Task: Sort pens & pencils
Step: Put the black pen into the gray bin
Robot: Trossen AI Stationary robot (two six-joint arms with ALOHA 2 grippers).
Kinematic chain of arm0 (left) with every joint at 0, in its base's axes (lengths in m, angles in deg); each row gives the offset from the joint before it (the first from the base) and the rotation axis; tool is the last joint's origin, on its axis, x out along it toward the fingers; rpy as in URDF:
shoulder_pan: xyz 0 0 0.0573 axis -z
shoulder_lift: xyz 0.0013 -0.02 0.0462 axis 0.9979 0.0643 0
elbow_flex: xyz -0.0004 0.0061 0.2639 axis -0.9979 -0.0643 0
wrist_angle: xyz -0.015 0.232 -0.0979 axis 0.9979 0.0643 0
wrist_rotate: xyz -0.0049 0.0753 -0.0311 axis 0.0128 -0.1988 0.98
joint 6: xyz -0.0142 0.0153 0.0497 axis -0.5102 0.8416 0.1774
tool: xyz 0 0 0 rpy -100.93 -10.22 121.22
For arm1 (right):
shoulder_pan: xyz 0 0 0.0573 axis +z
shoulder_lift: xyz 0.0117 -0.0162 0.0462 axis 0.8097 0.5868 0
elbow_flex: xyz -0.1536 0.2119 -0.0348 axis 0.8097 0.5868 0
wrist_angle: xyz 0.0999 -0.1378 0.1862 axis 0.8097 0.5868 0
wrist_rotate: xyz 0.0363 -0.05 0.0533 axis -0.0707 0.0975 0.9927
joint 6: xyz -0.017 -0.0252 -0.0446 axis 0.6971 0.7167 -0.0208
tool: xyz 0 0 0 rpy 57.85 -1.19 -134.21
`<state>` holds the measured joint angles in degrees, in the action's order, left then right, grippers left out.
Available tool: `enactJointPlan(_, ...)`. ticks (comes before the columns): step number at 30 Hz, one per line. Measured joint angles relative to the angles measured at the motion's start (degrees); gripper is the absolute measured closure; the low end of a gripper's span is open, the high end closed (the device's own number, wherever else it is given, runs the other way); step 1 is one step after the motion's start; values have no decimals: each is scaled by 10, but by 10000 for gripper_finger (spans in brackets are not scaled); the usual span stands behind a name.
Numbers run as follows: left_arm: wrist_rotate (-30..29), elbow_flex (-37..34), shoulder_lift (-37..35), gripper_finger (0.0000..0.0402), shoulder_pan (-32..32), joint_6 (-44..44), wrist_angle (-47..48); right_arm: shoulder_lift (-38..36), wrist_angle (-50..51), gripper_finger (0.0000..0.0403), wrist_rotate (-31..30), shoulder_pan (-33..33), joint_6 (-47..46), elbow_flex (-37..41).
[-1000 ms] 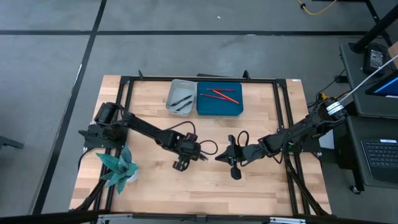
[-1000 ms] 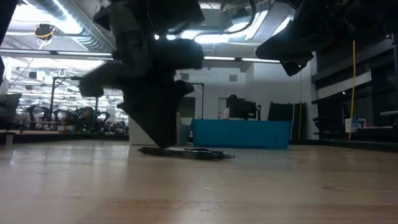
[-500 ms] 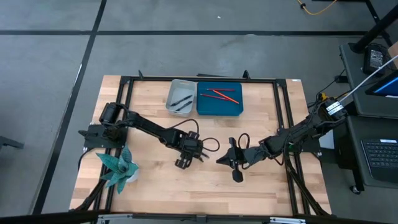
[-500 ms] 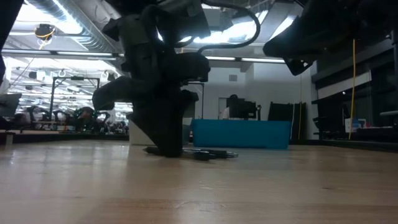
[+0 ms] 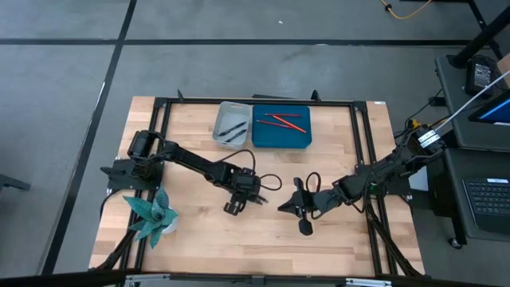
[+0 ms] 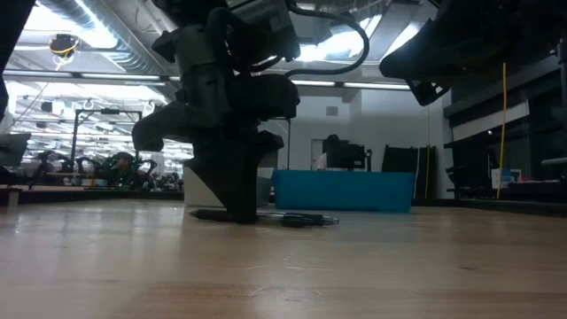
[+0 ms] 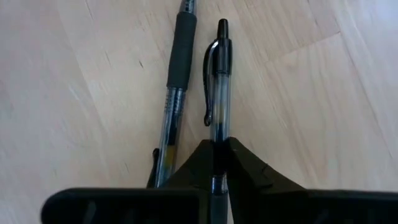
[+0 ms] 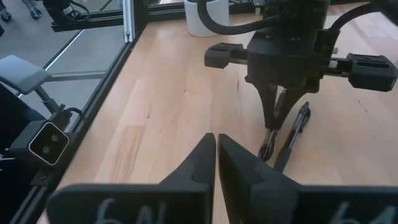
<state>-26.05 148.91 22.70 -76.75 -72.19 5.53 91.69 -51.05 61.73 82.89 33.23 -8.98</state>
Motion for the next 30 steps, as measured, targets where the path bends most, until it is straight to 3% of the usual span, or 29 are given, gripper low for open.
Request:
enactJointPlan(8,-2,-2,-10,384,3,1,0,0,0,382,-1,0,1,0)
enactJointPlan(22,-16,-3,-137,384,19,-10,43,0,0,382,-2,0,4,0)
enactJointPlan(30,-19,-3,-169,384,30,-26,69,0,0,382,-2,0,3,0)
